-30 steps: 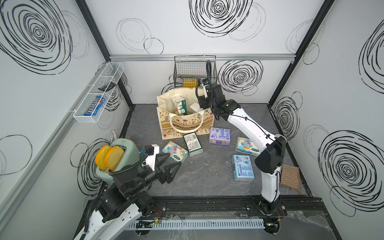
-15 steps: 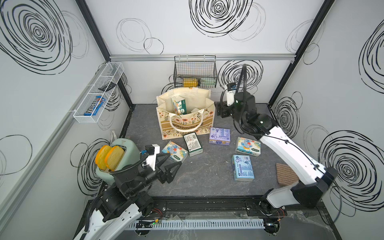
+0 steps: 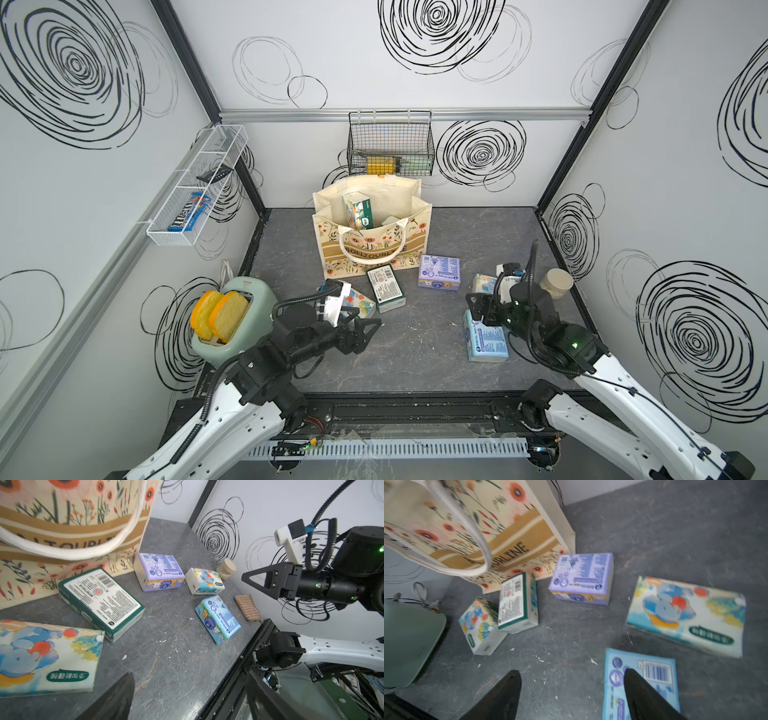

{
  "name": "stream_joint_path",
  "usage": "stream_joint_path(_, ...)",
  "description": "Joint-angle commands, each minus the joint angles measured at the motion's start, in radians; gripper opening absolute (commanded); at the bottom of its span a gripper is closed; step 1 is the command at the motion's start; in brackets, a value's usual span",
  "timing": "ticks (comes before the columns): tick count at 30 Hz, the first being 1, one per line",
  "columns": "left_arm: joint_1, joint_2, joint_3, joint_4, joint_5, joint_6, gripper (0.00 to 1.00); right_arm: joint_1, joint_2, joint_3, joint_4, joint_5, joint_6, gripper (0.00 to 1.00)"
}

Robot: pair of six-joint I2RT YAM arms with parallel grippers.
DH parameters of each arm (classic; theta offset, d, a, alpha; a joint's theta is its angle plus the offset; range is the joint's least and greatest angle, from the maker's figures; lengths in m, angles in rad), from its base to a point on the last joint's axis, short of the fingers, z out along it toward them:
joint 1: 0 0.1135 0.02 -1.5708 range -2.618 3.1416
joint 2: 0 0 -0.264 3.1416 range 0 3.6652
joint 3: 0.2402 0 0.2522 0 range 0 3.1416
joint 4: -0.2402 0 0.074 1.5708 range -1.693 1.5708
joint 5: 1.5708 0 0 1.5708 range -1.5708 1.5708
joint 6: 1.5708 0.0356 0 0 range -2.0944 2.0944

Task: Put tissues into the canvas bag
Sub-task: Move the pack of facial tissues to the center of the board.

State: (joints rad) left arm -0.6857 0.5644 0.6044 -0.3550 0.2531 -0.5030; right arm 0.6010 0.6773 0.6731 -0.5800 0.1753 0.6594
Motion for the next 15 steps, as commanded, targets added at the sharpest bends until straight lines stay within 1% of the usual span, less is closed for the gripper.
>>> stream_joint_path(1,-0.069,0.024,-0.059,0.154,0.032,-0.087,0.87,-0.034,-0.036,-0.081,-0.148,0.044,0.252,0.84)
stream_joint_path(3,-0.129,0.041,-0.088,0.208,-0.006,-0.117,0.87,-0.057,-0.063,-0.138,-0.147,0.027,0.267,0.86)
stream_joint_path(4,-0.159,0.054,-0.1,0.232,-0.027,-0.127,0.87,-0.074,-0.084,-0.165,-0.134,0.01,0.265,0.91)
stream_joint_path(5,-0.182,0.068,-0.109,0.253,-0.037,-0.135,0.88,-0.087,-0.103,-0.185,-0.126,-0.005,0.264,0.98)
stream_joint_path(8,-0.235,0.127,-0.142,0.33,-0.042,-0.171,0.88,-0.137,-0.14,-0.238,-0.088,-0.054,0.235,0.97)
stream_joint_path(10,-0.258,0.161,-0.174,0.402,-0.031,-0.201,0.88,-0.18,-0.13,-0.274,-0.043,-0.11,0.202,0.97)
stream_joint_path(12,-0.265,0.192,-0.202,0.465,-0.014,-0.225,0.88,-0.212,-0.103,-0.302,0.015,-0.166,0.186,0.97)
stream_joint_path(15,-0.265,0.236,-0.235,0.533,0.001,-0.241,0.88,-0.263,-0.054,-0.353,0.134,-0.212,0.147,0.97)
